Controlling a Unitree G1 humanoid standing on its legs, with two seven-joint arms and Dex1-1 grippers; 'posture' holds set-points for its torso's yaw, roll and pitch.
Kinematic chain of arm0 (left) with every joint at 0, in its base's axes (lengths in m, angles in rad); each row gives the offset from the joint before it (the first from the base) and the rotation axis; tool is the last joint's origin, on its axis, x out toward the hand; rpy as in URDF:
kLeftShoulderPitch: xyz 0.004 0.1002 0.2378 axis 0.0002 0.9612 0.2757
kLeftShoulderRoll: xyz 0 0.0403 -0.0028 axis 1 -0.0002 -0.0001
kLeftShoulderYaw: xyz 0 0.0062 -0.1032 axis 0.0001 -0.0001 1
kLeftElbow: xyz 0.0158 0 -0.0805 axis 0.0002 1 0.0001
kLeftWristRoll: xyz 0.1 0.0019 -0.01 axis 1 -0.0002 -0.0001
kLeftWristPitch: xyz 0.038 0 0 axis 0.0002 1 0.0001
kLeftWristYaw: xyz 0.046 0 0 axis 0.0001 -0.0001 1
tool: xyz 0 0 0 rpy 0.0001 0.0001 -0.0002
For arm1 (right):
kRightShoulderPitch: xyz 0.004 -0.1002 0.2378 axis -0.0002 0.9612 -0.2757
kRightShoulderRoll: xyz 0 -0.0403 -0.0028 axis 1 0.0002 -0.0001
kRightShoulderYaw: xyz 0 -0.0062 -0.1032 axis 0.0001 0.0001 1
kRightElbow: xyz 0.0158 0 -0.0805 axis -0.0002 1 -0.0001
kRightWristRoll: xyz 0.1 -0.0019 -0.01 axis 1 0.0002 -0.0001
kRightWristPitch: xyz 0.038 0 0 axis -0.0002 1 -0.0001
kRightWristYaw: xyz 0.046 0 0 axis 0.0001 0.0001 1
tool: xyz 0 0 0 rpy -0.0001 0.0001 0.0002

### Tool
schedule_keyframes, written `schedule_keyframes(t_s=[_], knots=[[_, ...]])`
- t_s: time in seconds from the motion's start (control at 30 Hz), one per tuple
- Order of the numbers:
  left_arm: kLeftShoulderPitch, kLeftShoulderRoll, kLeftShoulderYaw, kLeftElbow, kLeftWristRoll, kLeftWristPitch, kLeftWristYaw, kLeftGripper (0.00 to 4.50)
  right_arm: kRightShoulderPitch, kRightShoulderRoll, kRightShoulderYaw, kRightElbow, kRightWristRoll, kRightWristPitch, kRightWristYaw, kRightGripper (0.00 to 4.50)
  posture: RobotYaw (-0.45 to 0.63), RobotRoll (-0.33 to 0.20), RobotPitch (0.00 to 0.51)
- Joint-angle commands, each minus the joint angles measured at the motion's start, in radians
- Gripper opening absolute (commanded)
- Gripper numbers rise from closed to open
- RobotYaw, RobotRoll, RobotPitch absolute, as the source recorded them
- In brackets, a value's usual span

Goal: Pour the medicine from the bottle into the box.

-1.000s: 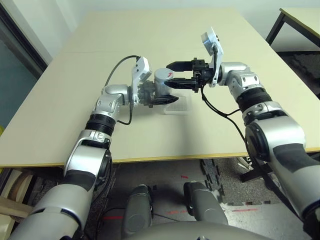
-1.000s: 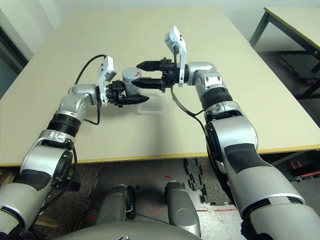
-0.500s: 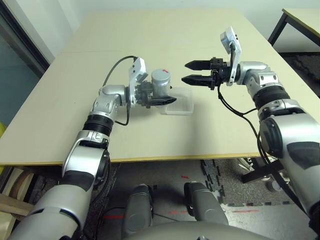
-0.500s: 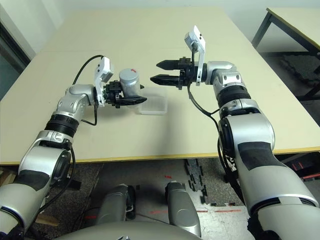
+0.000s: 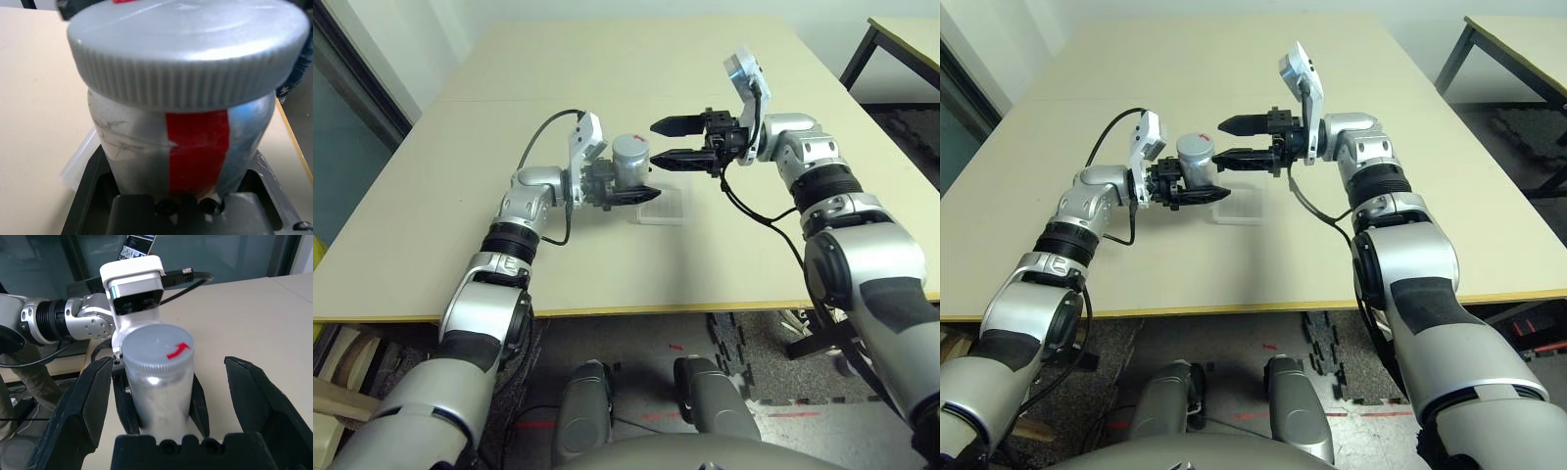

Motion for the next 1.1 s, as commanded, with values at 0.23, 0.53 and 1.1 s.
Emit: schedule_keyframes(t_s=[0.23, 0.53, 1.1], knots=[[-0.021, -0.007, -0.009, 0.023, 0.024, -0.013, 0.002, 2.72, -0.013, 0.032, -0.002, -0.039, 0.004, 0.006, -0.011, 4.5, -0.19, 0.0, 0.075], [-0.026, -0.016, -0.009, 0.028, 0.029, -0.018, 0.001, 2.72, -0.013, 0.068, 0.002, -0.038, -0.003, -0.006, -0.042, 4.5, -0.19, 0.0, 0.068], [-0.011, -0.022, -0.009, -0.009, 0.018, 0.002, -0.019, 2.72, -0.021, 0.07, -0.003, 0.024, -0.021, -0.044, -0.105, 4.5, -0.18, 0.0, 0.07]])
